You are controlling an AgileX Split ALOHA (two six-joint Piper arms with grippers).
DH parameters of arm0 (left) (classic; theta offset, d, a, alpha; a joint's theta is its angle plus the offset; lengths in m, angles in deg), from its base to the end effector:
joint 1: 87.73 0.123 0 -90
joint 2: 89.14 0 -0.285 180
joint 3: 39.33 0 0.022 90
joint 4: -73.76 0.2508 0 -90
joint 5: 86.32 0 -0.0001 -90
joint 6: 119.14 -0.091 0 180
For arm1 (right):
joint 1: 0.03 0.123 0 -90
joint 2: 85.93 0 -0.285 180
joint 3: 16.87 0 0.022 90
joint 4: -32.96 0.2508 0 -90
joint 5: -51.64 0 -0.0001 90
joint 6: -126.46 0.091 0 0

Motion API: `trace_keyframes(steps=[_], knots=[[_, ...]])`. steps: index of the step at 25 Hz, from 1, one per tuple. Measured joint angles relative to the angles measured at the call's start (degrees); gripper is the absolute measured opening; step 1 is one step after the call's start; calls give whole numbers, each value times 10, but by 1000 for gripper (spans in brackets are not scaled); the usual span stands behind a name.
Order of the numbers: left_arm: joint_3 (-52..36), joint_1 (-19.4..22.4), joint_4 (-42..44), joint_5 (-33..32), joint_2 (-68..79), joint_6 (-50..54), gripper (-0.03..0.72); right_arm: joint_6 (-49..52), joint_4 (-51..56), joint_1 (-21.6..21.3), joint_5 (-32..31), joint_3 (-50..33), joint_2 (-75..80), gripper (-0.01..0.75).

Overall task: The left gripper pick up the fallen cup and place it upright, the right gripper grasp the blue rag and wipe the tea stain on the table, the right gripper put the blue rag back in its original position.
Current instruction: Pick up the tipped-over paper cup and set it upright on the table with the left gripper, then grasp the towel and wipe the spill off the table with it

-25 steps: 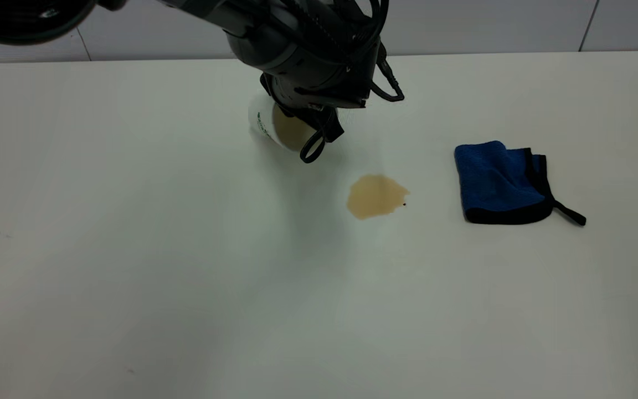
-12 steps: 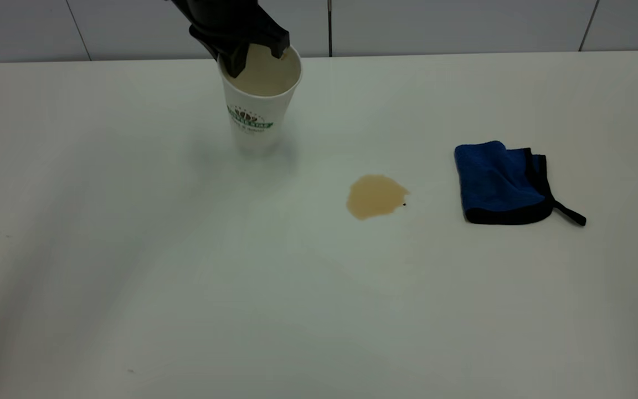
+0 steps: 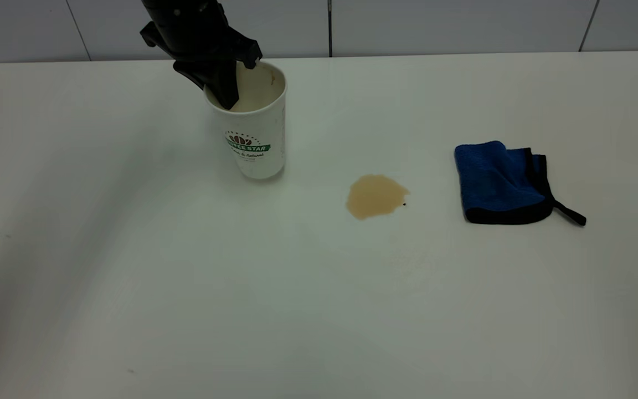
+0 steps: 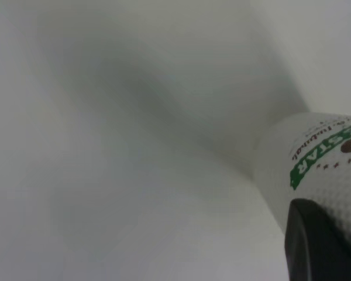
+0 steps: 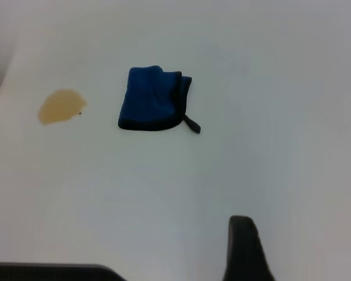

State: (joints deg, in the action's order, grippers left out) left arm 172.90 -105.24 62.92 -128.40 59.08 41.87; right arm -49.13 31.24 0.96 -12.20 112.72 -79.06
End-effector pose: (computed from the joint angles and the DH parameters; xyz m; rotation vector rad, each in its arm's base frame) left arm 0.4846 -0.1649 0.0995 0.7085 2.6582 -0.2052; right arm -0.0060 -0.0026 0.2641 0.0652 2.1126 0.0199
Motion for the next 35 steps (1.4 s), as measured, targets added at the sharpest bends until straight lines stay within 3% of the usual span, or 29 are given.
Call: trace_keyframes(steps=[15, 19, 28, 35], knots=[[1, 0, -15, 41, 25, -1, 36, 0, 0, 0, 0, 0, 0, 526], [1, 0, -16, 39, 25, -1, 128, 0, 0, 0, 0, 0, 0, 526], [1, 0, -17, 19, 2, -1, 462, 0, 0, 0, 0, 0, 0, 526], [1, 0, -17, -31, -76, -1, 514, 0, 0, 0, 0, 0, 0, 526]])
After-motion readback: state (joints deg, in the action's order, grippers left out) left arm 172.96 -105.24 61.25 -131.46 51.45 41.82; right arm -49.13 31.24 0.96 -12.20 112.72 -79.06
